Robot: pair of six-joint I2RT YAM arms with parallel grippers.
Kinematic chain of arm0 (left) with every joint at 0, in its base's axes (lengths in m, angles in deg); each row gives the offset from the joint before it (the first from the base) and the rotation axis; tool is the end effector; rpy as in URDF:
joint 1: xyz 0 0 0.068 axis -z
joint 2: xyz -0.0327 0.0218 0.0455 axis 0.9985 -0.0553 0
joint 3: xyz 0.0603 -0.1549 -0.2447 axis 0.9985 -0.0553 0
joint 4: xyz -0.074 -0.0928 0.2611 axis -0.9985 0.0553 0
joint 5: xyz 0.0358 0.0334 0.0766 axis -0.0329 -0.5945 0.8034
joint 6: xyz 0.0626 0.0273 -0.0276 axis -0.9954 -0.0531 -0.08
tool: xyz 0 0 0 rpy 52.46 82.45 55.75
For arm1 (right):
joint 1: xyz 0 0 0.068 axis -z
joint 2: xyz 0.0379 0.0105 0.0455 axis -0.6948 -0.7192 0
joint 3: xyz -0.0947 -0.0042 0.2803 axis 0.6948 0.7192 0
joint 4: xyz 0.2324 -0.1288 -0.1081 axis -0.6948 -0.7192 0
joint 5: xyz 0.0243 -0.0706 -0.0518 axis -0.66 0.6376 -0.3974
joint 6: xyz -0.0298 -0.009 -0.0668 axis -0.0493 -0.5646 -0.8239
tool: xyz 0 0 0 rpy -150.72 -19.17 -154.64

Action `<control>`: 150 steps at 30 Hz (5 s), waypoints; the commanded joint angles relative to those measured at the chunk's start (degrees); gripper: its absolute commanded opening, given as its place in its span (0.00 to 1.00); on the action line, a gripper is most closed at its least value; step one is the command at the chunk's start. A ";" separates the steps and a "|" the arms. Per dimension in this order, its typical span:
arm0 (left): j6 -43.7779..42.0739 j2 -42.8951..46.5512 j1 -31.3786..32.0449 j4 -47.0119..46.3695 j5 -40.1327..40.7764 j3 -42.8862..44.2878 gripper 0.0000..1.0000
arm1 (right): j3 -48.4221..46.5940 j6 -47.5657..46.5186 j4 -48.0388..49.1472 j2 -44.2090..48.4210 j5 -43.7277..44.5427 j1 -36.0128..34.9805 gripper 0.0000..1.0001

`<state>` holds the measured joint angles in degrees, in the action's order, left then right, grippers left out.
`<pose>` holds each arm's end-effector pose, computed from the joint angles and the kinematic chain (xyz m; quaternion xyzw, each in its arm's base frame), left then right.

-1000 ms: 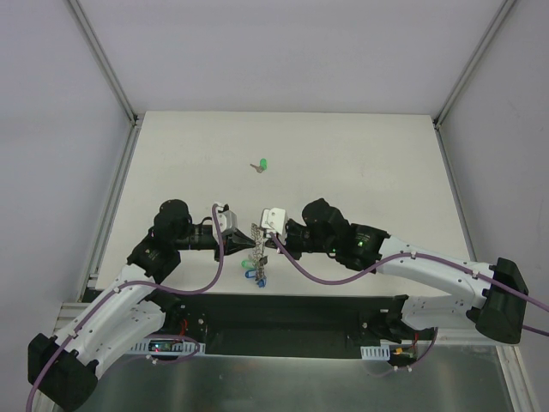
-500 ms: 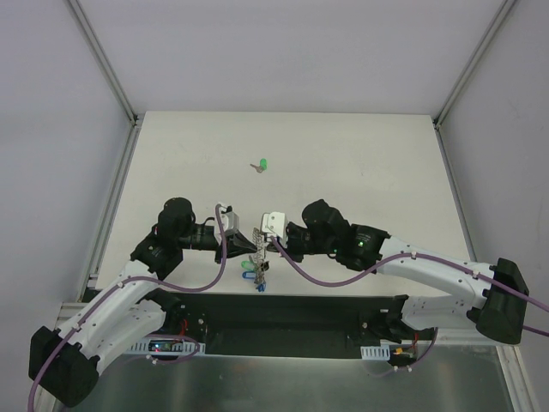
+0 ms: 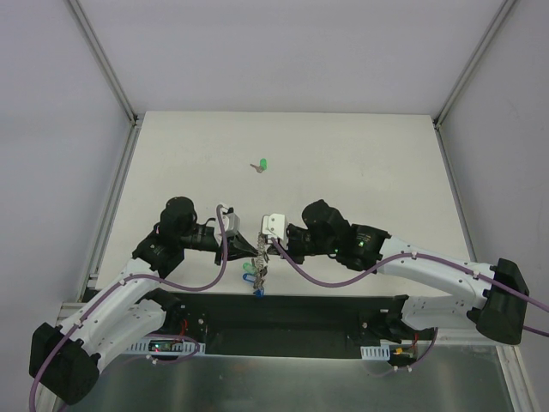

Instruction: Put the keys on the keyring

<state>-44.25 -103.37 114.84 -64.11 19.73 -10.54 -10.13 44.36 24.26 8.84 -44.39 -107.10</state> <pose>0.1460 -0.1396 0.2765 0.5408 0.5103 -0.4688 0.4768 0.1240 0.2869 0.3091 -0.6826 0.4715 0.2578 0.4953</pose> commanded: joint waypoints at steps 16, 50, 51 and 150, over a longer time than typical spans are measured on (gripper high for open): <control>2.27 1.95 -0.32 -5.23 3.13 1.51 0.00 | -2.48 3.76 6.06 0.22 4.55 -1.86 0.01; 2.35 0.01 0.47 -5.32 -3.03 1.94 0.00 | -3.10 1.82 6.76 -0.30 -6.52 2.18 0.01; 2.44 0.10 0.38 -5.32 -2.15 1.86 0.00 | -3.10 1.82 6.76 -0.31 -6.44 2.01 0.01; 5.34 14.25 -0.76 7.69 32.40 3.09 0.00 | -18.76 6.12 -18.41 -27.75 16.18 17.91 0.42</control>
<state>-39.95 -90.71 114.84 -54.56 53.13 -10.45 -34.98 47.50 -3.32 -29.54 -24.43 -89.68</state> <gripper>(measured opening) 0.007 0.372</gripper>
